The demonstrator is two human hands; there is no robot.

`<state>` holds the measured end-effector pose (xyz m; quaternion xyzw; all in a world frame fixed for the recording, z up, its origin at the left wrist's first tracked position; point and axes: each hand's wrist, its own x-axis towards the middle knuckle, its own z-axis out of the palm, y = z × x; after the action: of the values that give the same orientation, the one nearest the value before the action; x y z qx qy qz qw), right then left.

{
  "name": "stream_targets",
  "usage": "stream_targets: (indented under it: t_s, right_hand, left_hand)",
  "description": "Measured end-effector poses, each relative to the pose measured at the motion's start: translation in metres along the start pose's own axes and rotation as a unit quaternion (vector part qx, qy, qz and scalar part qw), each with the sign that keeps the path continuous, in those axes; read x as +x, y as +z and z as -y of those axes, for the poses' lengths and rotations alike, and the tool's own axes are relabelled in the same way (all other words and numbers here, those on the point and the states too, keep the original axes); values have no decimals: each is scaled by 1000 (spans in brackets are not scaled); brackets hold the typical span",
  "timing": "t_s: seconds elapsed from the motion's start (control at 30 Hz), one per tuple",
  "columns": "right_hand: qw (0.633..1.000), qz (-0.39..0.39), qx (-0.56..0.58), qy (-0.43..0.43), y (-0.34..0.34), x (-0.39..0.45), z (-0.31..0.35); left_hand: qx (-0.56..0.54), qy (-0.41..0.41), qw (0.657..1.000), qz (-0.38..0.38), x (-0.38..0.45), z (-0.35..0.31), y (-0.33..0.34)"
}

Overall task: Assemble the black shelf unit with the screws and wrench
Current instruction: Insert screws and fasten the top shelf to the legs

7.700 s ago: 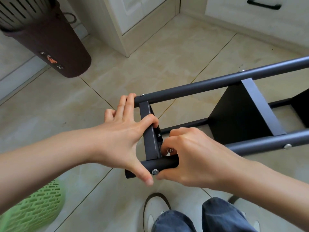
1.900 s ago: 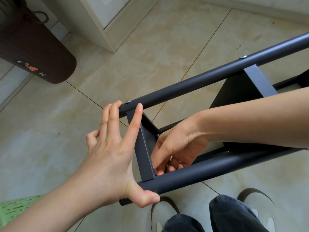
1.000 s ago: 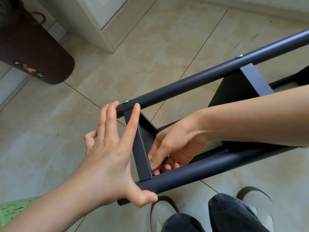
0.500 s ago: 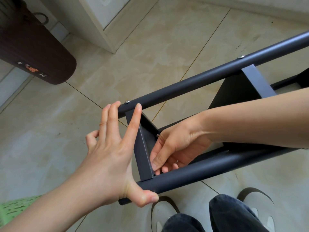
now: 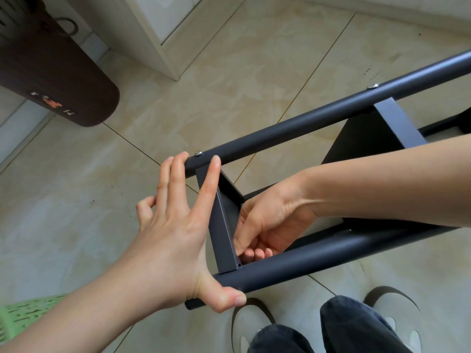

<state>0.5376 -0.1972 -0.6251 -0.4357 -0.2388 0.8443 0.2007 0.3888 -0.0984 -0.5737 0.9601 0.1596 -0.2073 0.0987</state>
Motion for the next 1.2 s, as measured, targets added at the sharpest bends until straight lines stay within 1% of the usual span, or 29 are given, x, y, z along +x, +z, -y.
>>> stream_targets:
  t_s: [0.07,0.23,0.57,0.73,0.9,1.0,1.07,1.2]
  right_hand:
    - [1000,-5,-3,20,-5,4,1]
    - [999,10,33,4,-7,1,-3]
    - [999,-21,27,-24,-3,-7,1]
    - [998,-43,15,-32,0,-17,4]
    - [995,-86,-11,-52,7,-26,3]
    - [993,-102,-30,-59,12,-31,4]
    - [990,-112,-63,-58,15,-35,6]
    - [985,-134,-91,-58,21,-42,8]
  left_hand:
    - [1,0,1000,0,0,0,0]
    - [3,2,1000,4,0,1,-1]
    - [3,-3,1000,27,1,4,-5]
    - [-2,-5,999,44,-3,2,-8]
    - [22,-9,998,52,-10,-1,-5]
    - [34,2,998,44,-18,-6,-3]
    - [29,13,999,32,-24,-9,-1]
    - [6,26,999,-17,-38,-12,1]
